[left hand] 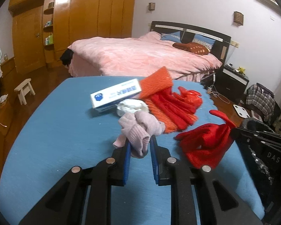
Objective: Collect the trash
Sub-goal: 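Carry a red glove toward the bin with the right gripper while the left holds the cloth, then open both grippers over the bin to drop the pink cloth and red glove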
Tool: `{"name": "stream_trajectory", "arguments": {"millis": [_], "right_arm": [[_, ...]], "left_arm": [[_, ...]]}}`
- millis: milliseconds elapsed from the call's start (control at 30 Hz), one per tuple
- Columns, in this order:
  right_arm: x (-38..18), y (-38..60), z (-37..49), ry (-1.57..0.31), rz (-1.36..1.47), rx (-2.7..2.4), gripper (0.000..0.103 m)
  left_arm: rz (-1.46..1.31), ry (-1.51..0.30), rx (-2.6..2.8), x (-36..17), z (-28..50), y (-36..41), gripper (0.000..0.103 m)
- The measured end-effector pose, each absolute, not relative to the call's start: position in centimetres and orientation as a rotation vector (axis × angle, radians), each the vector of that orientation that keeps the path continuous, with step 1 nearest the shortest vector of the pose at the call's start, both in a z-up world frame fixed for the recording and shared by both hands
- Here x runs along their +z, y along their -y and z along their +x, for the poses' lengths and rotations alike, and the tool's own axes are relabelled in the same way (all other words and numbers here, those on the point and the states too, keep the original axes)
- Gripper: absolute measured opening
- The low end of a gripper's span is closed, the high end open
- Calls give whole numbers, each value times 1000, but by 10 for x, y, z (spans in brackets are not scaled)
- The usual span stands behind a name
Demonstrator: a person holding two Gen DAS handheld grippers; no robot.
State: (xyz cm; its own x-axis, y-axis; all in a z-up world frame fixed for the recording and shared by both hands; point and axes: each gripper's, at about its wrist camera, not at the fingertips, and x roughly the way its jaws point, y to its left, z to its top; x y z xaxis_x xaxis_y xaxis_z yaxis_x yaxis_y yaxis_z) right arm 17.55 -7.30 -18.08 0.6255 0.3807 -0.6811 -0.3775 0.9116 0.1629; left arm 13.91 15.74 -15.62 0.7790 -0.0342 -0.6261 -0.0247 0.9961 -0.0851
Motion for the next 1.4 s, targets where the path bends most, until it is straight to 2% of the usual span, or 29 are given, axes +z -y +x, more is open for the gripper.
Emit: {"name": "stream_trajectory", "arguments": {"millis": [400,667,1267,1367,1400], "right_arm": [[-123,110,159,-670,59,454,4],[-89,171,144,-611,104,370,4],[-98,316,107,-617,122,68,4],[-104,332,104,-627,124,13,8],[-105,337,103,-629,127,-1,11]], "left_arm": [[-70,-631,-62,-125,133,-128,20],[-41,-590,-164,-98,135,-83,20],[17,-564,-573,-79,141,94,21],[14,-586,-644,-82,142,111,32],[9,-590,-663,-82,142,115,42]]}}
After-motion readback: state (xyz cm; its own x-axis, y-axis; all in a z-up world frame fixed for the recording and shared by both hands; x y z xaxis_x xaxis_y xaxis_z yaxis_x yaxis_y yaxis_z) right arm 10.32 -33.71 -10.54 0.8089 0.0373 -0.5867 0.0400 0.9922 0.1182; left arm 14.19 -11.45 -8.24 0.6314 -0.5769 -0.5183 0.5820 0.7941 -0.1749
